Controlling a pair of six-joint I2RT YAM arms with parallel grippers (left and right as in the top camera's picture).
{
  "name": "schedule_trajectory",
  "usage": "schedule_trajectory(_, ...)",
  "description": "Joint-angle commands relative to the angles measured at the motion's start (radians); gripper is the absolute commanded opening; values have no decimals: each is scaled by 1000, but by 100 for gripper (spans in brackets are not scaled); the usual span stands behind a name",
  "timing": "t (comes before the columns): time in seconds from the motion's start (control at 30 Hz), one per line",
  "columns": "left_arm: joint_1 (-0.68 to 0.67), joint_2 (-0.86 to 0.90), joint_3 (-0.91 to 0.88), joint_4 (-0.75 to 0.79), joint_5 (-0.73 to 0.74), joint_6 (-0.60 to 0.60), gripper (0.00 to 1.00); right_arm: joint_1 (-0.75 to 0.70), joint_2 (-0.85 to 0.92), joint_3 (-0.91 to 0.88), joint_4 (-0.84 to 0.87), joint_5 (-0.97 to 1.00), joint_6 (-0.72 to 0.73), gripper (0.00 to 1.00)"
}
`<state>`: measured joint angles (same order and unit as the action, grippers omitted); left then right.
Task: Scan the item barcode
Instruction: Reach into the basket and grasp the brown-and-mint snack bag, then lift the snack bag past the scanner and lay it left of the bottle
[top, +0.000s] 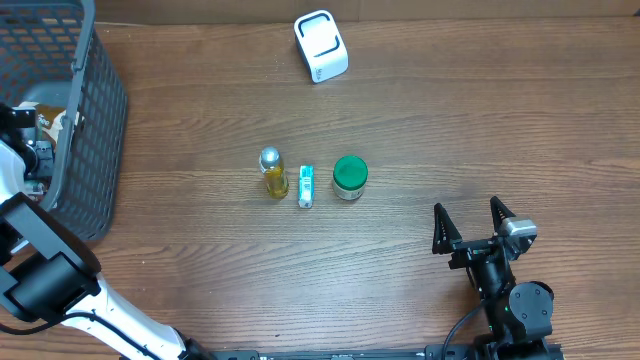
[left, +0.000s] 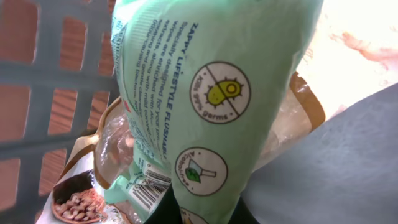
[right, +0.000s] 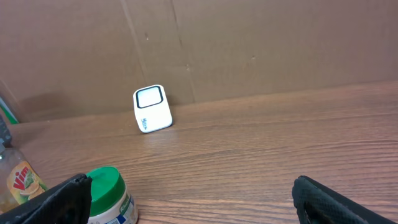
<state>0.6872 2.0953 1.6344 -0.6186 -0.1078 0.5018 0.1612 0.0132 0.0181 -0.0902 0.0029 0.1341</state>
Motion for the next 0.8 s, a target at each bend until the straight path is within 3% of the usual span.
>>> schedule_trajectory(0.0,-3,-7,84,-56,23,-186,4,-2,-2,-10,6,-5,0,100)
schedule_trajectory(0.37,-14,-279,235,-108,69,-289,4,-2,-2,-10,6,-5,0,100)
schedule_trajectory(0.6,-15,-463,236,-109,286,-396,4,-2,-2,-10,6,-5,0,100)
schedule_trajectory(0.77,-48,-605,236,-134,346,-526,4,-2,-2,-10,6,-5,0,100)
